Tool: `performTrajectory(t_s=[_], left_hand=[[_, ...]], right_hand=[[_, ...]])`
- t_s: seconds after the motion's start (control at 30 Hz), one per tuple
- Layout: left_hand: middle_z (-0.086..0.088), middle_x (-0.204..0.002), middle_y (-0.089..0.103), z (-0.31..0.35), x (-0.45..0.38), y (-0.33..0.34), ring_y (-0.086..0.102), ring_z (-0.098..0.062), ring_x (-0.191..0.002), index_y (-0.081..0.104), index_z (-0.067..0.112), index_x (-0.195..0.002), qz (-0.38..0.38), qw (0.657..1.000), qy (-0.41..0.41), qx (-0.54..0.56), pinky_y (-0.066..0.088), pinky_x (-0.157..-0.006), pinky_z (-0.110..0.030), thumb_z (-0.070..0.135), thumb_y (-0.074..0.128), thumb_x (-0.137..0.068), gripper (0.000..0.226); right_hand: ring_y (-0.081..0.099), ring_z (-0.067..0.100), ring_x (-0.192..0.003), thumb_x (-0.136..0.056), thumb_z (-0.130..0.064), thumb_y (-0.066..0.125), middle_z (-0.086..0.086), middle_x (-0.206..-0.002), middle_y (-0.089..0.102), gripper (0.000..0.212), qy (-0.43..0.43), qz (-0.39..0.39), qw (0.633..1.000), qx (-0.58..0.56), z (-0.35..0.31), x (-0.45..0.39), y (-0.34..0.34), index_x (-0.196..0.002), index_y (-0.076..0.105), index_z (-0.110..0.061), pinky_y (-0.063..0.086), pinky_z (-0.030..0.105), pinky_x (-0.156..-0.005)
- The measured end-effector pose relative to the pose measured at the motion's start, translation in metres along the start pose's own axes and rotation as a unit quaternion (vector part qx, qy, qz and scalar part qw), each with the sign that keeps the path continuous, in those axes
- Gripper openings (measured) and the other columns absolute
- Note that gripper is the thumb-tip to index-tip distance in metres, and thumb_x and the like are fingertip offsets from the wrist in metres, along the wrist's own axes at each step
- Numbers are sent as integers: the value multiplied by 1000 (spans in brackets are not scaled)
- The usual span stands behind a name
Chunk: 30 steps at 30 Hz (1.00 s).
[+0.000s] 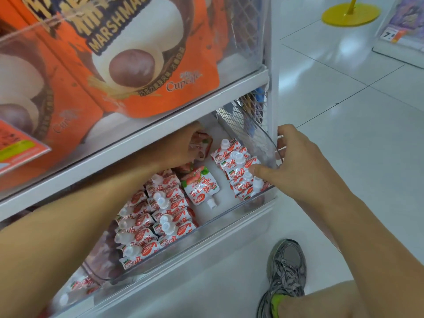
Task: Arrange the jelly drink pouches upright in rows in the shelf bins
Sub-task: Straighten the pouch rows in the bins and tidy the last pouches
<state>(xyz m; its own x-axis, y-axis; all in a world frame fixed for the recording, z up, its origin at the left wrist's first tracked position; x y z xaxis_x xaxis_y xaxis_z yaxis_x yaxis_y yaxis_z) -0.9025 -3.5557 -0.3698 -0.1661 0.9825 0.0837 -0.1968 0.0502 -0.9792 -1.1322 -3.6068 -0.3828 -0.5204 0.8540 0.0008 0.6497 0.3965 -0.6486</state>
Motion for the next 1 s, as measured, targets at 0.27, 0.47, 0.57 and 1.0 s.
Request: performTrajectory(t_s=[0.27,0.47,0.57,1.0], left_hand=[[-7,-128,57,-25,21,-1,52,-13,-103,49,13,-134,16,996,-84,17,32,-67,-1,29,79,-77,67],[0,-132,58,-13,64,-18,55,-22,-118,49,29,-135,155,976,-136,65,44,-100,-32,38,75,-80,62],[-10,-104,69,-7,101,-31,63,-18,-80,61,20,-120,190,962,-185,65,50,-72,-23,50,68,-81,49],[24,-85,66,-23,196,-27,65,5,-79,69,27,-105,309,889,-166,294,54,-77,-19,34,82,-72,36]], right_hand=[[55,21,-107,-73,-42,82,3,-121,46,68,2,64,997,36,-9,7,-3,-127,48,-19,39,25,-75],[52,18,-105,-75,-10,75,11,-127,38,53,-149,309,938,-58,-60,39,-12,-123,52,-8,38,0,-77],[53,4,-81,-78,-6,72,-3,-106,50,25,-243,238,938,-60,-83,42,7,-100,61,-11,46,10,-76],[66,27,-99,-79,-15,77,5,-118,65,49,-158,-275,857,407,-97,-27,142,-123,58,-14,54,28,-69]])
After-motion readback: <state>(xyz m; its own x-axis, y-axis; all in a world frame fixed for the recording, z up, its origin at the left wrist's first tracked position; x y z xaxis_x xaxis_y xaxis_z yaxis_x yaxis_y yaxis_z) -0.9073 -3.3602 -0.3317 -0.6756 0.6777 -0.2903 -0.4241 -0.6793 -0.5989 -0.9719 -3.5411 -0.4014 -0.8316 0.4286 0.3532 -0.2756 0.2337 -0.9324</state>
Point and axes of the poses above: each hand's wrist, its own x-axis away from the middle knuckle, its own y-axis out of the palm, z = x × y, the point moved 5 cm from there along -x, towards the middle knuckle
